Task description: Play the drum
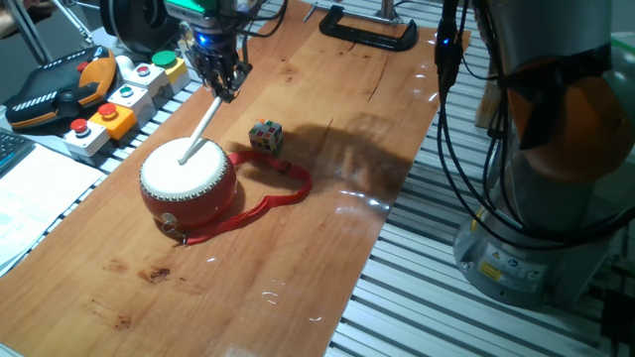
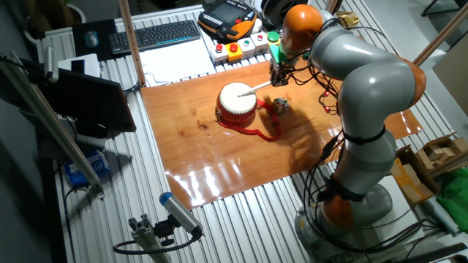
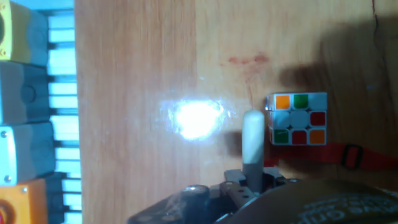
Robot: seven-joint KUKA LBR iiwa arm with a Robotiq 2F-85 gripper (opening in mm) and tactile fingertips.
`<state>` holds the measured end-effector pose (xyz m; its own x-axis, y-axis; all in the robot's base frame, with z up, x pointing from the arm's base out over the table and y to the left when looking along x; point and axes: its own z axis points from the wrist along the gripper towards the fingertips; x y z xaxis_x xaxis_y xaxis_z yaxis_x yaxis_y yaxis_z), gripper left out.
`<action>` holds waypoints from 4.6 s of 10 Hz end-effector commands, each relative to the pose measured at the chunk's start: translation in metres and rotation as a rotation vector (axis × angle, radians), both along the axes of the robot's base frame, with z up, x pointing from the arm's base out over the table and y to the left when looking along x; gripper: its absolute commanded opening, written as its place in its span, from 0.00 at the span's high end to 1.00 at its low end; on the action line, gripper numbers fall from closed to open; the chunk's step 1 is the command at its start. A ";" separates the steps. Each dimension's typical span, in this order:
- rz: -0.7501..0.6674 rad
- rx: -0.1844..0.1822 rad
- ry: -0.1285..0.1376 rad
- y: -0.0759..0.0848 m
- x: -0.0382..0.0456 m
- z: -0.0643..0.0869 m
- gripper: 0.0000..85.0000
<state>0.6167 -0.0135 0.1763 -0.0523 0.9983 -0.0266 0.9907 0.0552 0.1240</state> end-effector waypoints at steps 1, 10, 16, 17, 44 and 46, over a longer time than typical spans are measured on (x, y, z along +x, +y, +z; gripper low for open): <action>0.014 -0.023 -0.002 0.000 0.0000 0.001 0.99; -0.012 0.149 0.094 0.001 -0.0004 -0.003 0.99; 0.015 0.031 0.023 -0.001 0.0013 -0.001 0.99; 0.012 0.043 0.030 -0.001 0.0016 -0.002 0.99; 0.050 0.194 0.142 -0.001 0.0038 -0.011 0.99; 0.041 0.166 0.108 -0.001 0.0041 -0.009 0.99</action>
<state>0.6209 -0.0146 0.1669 -0.0875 0.9855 0.1454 0.9960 0.0841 0.0293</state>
